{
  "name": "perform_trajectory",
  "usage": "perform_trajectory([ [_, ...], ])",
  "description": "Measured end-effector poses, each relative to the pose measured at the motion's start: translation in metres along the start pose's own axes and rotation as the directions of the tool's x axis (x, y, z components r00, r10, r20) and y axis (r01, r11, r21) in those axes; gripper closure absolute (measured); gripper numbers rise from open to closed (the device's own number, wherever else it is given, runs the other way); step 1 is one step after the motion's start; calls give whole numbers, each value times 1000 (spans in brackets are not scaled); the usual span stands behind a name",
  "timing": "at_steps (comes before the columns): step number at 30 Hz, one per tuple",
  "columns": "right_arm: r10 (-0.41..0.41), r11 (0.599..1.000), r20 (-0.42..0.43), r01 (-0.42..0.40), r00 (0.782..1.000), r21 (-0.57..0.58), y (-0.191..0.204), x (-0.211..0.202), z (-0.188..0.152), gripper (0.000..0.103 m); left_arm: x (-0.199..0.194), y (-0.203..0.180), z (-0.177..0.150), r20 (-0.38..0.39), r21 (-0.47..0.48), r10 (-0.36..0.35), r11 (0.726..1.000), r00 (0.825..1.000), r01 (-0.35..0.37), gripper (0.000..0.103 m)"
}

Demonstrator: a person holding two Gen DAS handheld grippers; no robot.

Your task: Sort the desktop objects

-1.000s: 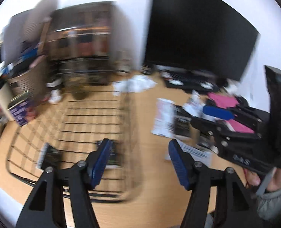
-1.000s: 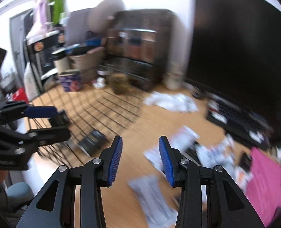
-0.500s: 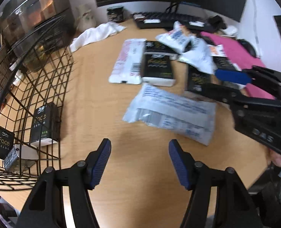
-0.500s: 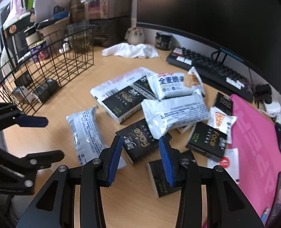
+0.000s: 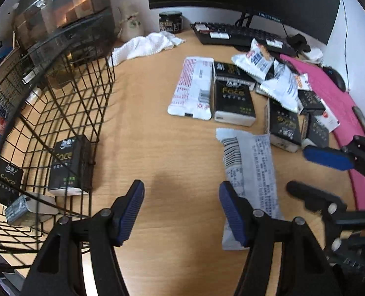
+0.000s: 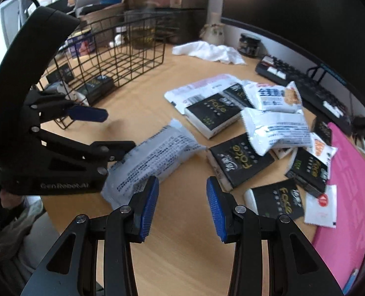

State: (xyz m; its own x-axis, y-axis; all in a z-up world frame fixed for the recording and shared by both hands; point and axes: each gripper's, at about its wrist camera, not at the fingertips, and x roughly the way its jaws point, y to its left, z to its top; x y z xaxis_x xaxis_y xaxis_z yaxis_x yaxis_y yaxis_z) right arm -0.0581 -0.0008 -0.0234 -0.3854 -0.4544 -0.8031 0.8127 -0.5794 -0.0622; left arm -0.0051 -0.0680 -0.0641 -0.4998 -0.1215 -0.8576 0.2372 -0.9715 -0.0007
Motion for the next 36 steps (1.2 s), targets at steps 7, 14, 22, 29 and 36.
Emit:
perform_trajectory([
  [7, -84, 980, 0, 82, 996, 180, -60, -26, -26, 62, -13, -17, 0, 39, 5, -69, 998, 997, 69, 34],
  [14, -55, 959, -38, 63, 998, 277, -87, -13, -48, 59, -3, -48, 1, 43, 53, -102, 994, 994, 100, 28],
  [22, -58, 956, -27, 63, 998, 287, -89, -12, -43, 57, -17, -48, 7, 50, 11, -161, 987, 986, 161, 28],
  [29, -75, 952, -21, 78, 997, 297, -93, -14, -42, 57, 10, -64, 10, -5, 50, -153, 987, 988, 153, 28],
  [36, -125, 933, 19, 111, 992, 341, -106, -16, -29, 57, 22, -53, 7, -22, 55, -97, 994, 995, 98, 29],
])
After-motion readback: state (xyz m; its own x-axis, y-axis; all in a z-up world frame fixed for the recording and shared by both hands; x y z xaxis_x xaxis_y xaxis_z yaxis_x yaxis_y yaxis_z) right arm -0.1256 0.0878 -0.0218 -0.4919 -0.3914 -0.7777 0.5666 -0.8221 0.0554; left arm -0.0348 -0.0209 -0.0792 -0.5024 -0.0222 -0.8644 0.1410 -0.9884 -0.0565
